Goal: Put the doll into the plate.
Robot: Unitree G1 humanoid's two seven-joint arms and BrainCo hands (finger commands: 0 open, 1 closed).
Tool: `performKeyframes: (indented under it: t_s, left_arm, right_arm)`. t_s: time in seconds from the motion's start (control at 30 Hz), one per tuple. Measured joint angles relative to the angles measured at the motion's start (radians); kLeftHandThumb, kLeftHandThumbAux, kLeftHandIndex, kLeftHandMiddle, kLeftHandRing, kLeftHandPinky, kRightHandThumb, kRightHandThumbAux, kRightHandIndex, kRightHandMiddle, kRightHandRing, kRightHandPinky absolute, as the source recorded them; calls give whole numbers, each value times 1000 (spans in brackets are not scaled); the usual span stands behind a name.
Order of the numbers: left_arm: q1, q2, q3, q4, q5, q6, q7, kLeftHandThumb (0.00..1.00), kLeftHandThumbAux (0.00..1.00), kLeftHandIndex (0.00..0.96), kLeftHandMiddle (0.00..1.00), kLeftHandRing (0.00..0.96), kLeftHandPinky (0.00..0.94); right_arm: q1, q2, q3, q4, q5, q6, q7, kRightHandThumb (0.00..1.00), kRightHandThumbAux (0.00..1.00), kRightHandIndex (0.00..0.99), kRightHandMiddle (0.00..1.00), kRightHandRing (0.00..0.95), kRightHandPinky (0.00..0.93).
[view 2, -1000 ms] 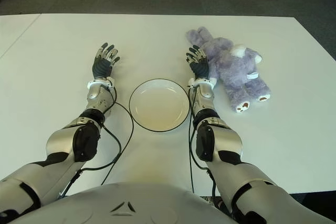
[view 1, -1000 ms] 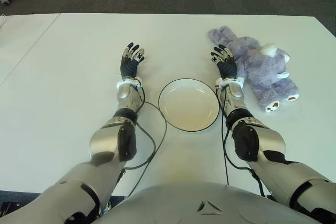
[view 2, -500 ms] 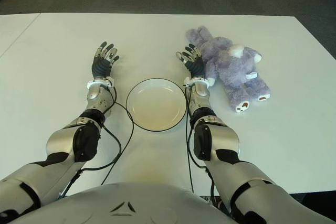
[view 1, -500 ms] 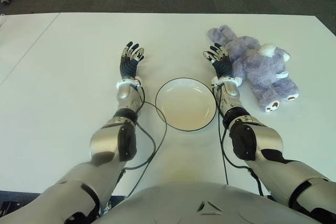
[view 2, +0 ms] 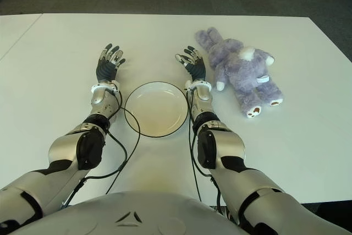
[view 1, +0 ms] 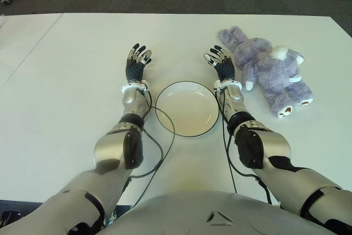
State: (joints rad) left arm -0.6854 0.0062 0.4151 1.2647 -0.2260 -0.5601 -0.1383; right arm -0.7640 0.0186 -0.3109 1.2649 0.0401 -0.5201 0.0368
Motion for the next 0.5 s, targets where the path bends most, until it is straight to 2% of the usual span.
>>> performKeyframes:
  t_s: [0.23, 0.5]
  left_arm:
    - [0, 0, 0, 1, 0, -4, 0, 177, 735, 151, 188, 192, 230]
    - [0, 0, 0, 1, 0, -5, 0, 188, 745, 154, 188, 194, 232]
  right_arm:
    - [-31, -10, 5, 1, 1, 1, -2, 153, 797, 153, 262, 287, 309]
    - [-81, -27, 9, 1, 2, 0, 0, 244, 809, 158, 254, 271, 286]
